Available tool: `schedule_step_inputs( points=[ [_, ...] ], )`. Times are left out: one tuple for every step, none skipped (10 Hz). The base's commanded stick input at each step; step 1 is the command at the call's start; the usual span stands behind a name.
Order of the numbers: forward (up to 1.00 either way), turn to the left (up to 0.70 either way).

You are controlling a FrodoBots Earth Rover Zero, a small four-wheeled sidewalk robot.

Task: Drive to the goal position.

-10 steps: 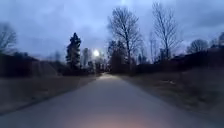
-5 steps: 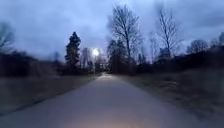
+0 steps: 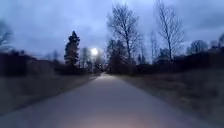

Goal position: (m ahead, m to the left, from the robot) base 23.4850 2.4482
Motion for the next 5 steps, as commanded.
schedule_step_inputs(
  points=[
    [1.00, 0.00],
    [1.00, 0.00],
    [1.00, 0.00],
    [1.00, 0.00],
    [1.00, 0.00]
  ],
)
